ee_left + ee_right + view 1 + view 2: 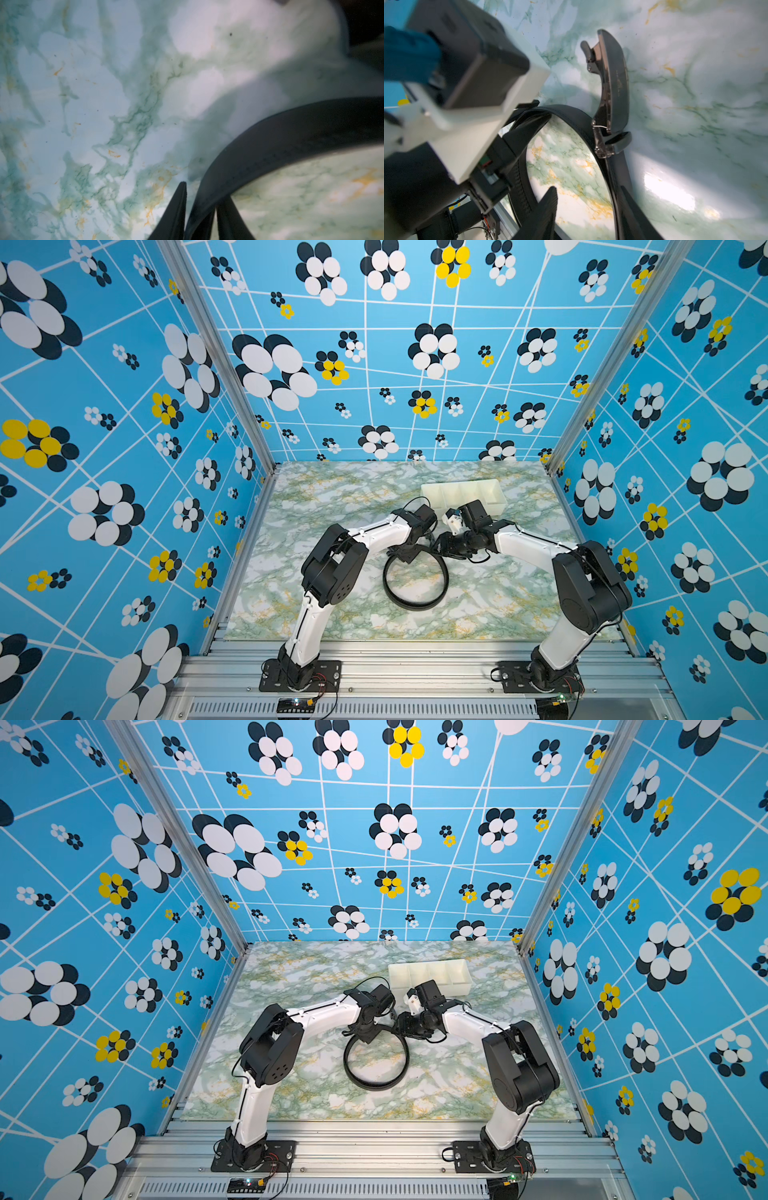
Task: Place the belts into the storage roll
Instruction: Roll the belt at the center of the board.
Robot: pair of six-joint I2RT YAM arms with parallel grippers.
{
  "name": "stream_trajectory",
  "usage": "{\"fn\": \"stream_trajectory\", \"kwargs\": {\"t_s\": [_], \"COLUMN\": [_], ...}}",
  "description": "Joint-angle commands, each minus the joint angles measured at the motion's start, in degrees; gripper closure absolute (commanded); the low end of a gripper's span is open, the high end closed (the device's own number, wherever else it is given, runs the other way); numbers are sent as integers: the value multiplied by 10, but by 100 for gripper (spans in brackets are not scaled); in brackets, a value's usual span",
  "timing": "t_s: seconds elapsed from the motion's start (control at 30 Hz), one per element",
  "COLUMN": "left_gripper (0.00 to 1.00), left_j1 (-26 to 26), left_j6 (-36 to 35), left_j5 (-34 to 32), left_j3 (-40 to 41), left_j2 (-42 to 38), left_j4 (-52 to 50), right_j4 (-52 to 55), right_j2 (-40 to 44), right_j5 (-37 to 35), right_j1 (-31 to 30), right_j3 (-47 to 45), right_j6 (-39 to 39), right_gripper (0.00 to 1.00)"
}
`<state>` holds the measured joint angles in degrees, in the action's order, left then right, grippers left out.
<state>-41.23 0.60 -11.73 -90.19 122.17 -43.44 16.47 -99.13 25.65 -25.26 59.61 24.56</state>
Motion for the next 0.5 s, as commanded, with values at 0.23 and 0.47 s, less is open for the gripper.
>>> {"fn": "stream_trajectory", "kwargs": {"t_s": [0.23, 0.47], "left_gripper": [69, 58], "left_j1": [53, 70], "left_j6": [25, 71], "left_j5": [57, 67], "left_j3": [8, 38], "left_j2": [-44, -157], "left_j4": [1, 23], "right_j4": [39, 39], "right_j2": [6, 1], "right_j5": [-66, -78], "right_j1": [-11, -20], "right_j3": [-11, -6], "right_j6": [-22, -17], "right_gripper": [55, 56]}}
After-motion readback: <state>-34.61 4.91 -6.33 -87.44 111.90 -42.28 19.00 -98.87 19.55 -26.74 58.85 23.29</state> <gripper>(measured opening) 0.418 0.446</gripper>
